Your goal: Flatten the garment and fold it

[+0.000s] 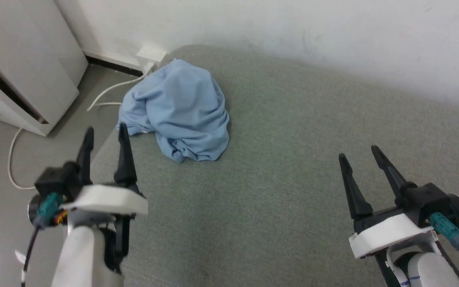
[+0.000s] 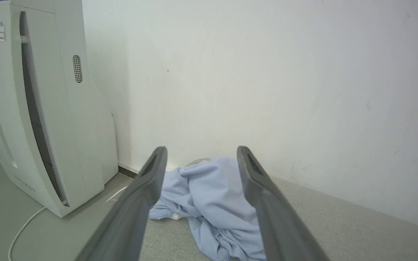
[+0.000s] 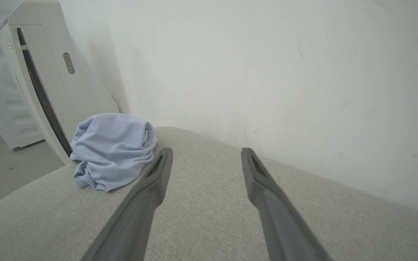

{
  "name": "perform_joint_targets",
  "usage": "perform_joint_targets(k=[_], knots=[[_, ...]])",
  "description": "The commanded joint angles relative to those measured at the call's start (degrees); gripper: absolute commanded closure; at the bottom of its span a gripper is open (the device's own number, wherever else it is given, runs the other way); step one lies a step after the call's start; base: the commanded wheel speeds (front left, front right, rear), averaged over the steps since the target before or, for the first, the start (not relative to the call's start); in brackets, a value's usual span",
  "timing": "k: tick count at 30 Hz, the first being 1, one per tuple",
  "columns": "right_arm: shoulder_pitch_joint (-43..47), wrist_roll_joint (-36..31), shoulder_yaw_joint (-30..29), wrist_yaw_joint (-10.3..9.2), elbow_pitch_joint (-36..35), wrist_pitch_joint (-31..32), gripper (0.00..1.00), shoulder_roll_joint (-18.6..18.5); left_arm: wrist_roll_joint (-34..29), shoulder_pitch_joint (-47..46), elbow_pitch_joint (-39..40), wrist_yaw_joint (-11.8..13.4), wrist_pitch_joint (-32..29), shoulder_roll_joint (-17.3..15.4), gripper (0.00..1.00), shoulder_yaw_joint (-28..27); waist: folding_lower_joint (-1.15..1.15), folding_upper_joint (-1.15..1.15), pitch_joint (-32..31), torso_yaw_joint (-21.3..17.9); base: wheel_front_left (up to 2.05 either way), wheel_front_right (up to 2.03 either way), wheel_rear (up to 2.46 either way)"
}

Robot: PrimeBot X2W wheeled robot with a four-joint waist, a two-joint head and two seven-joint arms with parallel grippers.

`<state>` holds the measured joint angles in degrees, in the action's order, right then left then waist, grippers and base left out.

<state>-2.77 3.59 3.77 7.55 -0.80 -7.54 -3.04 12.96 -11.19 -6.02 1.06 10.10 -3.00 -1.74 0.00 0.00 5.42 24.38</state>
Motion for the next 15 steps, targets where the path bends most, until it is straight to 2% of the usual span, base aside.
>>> perform_joint_targets(k=[1, 8, 15], knots=[[-1.32, -0.21, 0.32, -0.05, -0.35, 0.14, 0.00, 0.10, 0.24, -2.95, -1.15, -0.39, 0.59, 0.04, 0.00, -0.75, 0.00, 0.00, 2.20, -0.96, 0.00, 0.00, 0.00], [-3.88, -0.66, 1.14, -0.05, -0.60, 0.45, 0.00, 0.11, 2.16, -17.03, -12.81, -2.97, 0.68, -3.51, 0.00, -2.88, 0.00, 0.00, 7.20, -4.60, 0.00, 0.00, 0.00], [-6.53, -1.25, 1.21, -0.05, -0.84, 0.41, 0.00, 0.13, 4.76, -30.54, -26.88, -5.71, -6.05, -9.10, 0.00, -2.30, 0.00, 0.00, 12.70, -8.53, 0.00, 0.00, 0.00]])
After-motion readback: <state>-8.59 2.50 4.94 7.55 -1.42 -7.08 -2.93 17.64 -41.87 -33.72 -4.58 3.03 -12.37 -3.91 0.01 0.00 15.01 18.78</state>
